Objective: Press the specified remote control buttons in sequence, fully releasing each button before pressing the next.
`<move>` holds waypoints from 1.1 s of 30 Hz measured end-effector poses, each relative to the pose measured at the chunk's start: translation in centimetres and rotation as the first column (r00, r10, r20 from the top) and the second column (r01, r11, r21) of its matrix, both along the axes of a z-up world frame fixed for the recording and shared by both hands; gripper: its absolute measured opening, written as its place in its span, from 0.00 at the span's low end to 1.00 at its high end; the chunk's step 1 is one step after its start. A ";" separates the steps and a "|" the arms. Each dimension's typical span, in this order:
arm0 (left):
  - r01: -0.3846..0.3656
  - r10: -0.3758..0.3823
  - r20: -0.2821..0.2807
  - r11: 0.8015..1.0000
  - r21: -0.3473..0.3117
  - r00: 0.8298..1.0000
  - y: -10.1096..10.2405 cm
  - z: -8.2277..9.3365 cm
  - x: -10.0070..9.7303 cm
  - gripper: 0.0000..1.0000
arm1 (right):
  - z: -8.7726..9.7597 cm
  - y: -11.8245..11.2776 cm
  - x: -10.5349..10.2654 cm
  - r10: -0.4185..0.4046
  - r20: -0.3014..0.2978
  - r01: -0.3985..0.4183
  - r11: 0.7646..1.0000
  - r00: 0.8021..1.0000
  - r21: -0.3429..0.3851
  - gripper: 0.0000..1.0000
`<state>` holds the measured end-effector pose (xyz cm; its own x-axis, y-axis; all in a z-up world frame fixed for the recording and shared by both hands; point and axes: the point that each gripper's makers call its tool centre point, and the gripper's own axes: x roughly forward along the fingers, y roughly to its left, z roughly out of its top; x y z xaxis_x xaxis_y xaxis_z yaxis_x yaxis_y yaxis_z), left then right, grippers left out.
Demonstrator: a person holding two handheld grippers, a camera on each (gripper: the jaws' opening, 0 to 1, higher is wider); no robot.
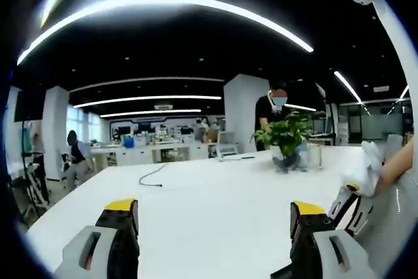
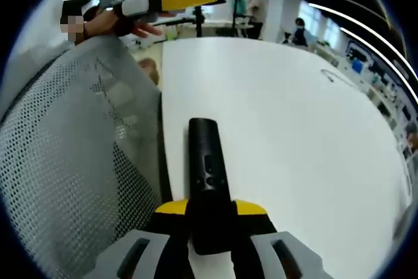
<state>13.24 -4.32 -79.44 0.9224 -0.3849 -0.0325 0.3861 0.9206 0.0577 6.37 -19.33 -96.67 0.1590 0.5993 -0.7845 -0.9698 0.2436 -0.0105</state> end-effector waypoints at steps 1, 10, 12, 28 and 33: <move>0.007 -0.007 0.017 1.000 0.018 1.000 -0.1 0.2 -0.1 1.00 | 0.0 0.0 0.0 -0.009 0.000 0.009 1.000 1.000 -0.001 0.21; 0.036 -0.037 -0.007 0.999 -0.011 0.999 0.3 -0.7 -0.5 0.94 | 0.0 0.2 0.2 -0.033 0.001 0.033 0.999 0.999 -0.008 0.21; 0.047 -0.047 -0.016 0.999 -0.015 0.999 0.1 -0.8 -0.6 0.94 | 0.0 0.2 0.2 -0.036 0.001 0.036 0.999 0.999 -0.014 0.21; -0.048 0.047 -0.026 0.996 -0.071 0.999 1.8 -0.4 -0.1 0.99 | 0.1 0.2 0.3 -0.053 -0.007 0.052 0.998 0.999 -0.022 0.21; -0.052 0.051 -0.029 0.998 -0.028 0.998 1.5 -0.5 -0.2 0.98 | 0.1 0.1 0.3 -0.056 -0.007 0.056 0.998 0.998 -0.032 0.21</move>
<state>13.04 -2.83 -79.96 0.9398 -0.3383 -0.0479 0.3395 0.9404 0.0205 6.72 -19.18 -96.55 0.1856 0.5647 -0.8042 -0.9548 0.2969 -0.0119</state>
